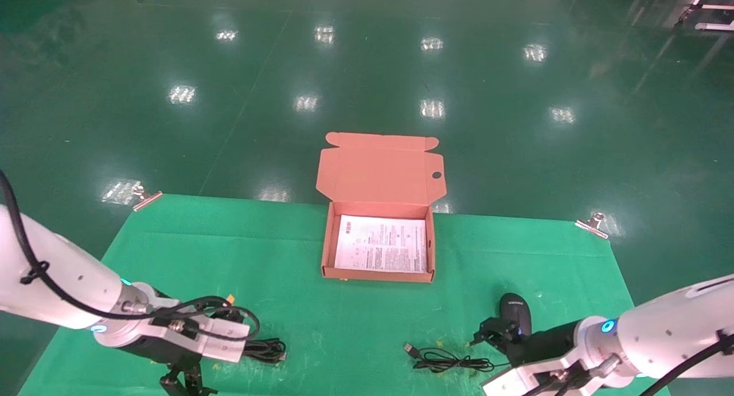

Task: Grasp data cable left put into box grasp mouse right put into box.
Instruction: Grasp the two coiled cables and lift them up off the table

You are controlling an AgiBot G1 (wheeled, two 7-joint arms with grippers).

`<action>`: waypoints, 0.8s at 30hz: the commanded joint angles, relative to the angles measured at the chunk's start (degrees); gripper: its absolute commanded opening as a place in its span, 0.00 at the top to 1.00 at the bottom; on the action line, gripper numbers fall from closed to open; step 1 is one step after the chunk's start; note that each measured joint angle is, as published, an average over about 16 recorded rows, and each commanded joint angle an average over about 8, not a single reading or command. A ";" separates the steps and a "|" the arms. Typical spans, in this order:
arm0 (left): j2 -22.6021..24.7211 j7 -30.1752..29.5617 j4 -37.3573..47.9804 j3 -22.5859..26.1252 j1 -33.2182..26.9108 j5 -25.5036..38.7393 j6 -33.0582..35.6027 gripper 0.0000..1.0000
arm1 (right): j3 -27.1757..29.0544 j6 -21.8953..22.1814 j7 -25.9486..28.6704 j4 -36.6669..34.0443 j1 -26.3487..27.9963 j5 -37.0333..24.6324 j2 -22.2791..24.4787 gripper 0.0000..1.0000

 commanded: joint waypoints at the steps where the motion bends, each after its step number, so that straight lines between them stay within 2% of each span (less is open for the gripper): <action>1: 0.68 -0.49 2.28 0.03 0.28 0.46 -0.93 0.00 | -0.22 1.05 0.35 -0.34 -0.77 -0.90 -0.22 0.00; 12: 4.24 0.30 17.29 -1.50 1.21 0.20 -8.60 0.00 | 1.10 3.90 2.83 -11.51 -2.13 2.08 -3.56 0.00; 18: 6.52 2.03 24.20 -2.04 1.33 -0.71 -11.01 0.00 | 1.23 5.16 0.75 -18.73 -1.64 2.87 -6.25 0.00; 24: 8.45 4.74 30.22 -2.29 1.04 -1.21 -12.88 0.00 | 1.02 8.42 -2.48 -23.27 -1.44 1.77 -8.69 0.00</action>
